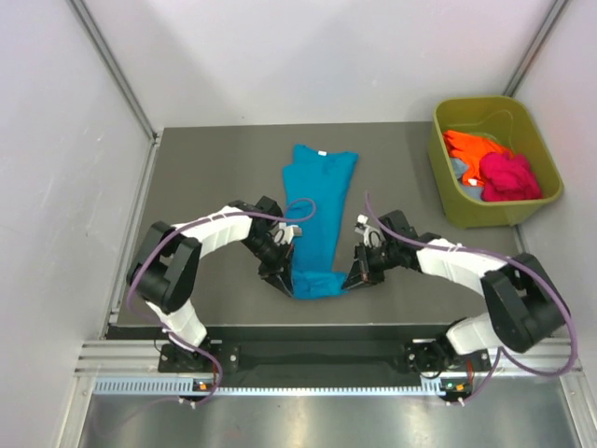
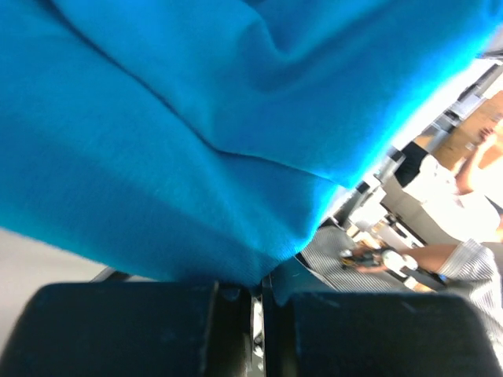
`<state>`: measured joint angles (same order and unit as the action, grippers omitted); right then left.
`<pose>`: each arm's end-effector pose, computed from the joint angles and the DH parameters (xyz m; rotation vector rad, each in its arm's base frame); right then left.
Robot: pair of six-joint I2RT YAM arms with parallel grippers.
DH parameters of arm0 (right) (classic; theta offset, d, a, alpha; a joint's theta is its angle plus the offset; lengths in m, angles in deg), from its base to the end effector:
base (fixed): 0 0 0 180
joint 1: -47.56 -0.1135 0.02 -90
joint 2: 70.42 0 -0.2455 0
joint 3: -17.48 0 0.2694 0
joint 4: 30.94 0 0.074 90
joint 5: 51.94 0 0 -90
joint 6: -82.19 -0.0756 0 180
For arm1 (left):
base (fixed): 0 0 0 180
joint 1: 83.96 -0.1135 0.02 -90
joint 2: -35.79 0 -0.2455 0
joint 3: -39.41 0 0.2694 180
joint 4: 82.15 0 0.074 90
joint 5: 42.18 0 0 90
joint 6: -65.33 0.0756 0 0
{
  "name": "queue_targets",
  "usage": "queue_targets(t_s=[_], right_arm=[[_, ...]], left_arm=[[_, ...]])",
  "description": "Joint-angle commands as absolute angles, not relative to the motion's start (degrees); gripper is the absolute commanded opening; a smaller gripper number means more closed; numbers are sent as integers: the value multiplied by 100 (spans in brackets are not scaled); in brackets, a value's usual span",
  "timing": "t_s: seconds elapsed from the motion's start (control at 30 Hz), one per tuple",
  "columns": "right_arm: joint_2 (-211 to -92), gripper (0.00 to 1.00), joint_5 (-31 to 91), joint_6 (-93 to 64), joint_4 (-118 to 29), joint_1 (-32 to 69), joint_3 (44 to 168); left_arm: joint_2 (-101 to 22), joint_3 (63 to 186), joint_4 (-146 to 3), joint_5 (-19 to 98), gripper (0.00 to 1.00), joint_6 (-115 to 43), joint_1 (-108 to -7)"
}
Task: Fold and stack the t-shirts
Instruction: Fold the tshirt
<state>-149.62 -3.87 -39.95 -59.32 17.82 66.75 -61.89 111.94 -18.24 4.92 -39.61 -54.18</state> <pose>0.2145 0.1807 0.1094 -0.2414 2.7552 1.3049 0.2338 -0.1931 0.1129 -0.3574 -2.6773 0.9899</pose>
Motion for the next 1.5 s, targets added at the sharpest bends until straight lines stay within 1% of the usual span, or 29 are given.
queue_targets(t_s=[0.0,0.03,0.07,0.13,0.17,0.2,0.27,0.4,0.5,0.53,0.57,0.67,1.0,1.03,1.1,1.13,1.17,1.23,1.27,1.3,1.37,1.47], right_arm=[[-15329,0,-562,-4182,-5506,1610,6823],[-15452,0,-701,-4235,-5375,1549,6858],[-15653,3,-755,-4313,-5313,1522,6893],[-15830,25,-756,-4288,-5382,1522,7155],[-15996,43,-729,-4131,-5435,1539,7296],[-16076,49,-703,-4051,-5479,1557,7437],[-16286,57,-676,-4033,-5427,1679,7788],[-16796,57,-633,-4165,-5137,2022,8341],[-17446,56,-501,-4183,-4926,2330,8702],[-17631,55,-474,-4156,-4891,2443,8991],[-17946,55,-457,-4069,-4917,2497,9150],[-18360,55,-386,-3893,-5154,2646,9660],[-18933,53,18,-3717,-5084,2998,10417],[-18994,54,79,-3708,-5101,3042,10557],[-19135,54,141,-3690,-5128,3086,10776],[-19162,54,159,-3682,-5137,3156,10839],[-19162,54,159,-3664,-5145,3183,10892],[-19083,54,185,-3585,-5285,3288,11040],[-18944,54,211,-3419,-5382,3332,11094],[-18855,54,229,-3313,-5505,3358,11190],[-18619,54,290,-2998,-5883,3455,11278],[-18433,54,405,-2917,-6060,3622,11375]], left_arm=[[-6281,11134,-1805,36,0,-4101,-5425],[-6343,11117,-1787,-34,0,-4110,-5416],[-6378,11108,-1743,-61,0,-4102,-5416],[-6492,11160,-1716,-96,0,-4032,-5416],[-6519,11178,-1716,-96,0,-4022,-5416],[-6554,11204,-1734,-96,0,-4005,-5416],[-6616,11248,-1787,-96,0,-4014,-5416],[-6607,11257,-1787,-61,0,-3979,-5416],[-6519,11196,-1822,53,0,-3934,-5416],[-6484,11169,-1848,62,0,-3934,-5416],[-6467,11160,-1848,71,0,-3917,-5416],[-6431,11178,-1735,158,0,-3759,-5416],[-6431,11266,-1717,483,0,-3601,-5434],[-6449,11292,-1699,527,4,-3557,-5434],[-6396,11336,-1490,633,20,-3408,-5469],[-6353,11501,-1357,668,36,-3094,-5513],[-6283,11616,-1156,721,45,-2847,-5670],[-6072,11984,-674,974,57,-2573,-5855],[-6019,12091,-557,1054,64,-2590,-6125],[-5992,12222,-452,864,65,-2546,-6276],[-6132,12872,-267,888,65,-2353,-6461],[-6684,13952,-694,985,65,-2449,-6489]])
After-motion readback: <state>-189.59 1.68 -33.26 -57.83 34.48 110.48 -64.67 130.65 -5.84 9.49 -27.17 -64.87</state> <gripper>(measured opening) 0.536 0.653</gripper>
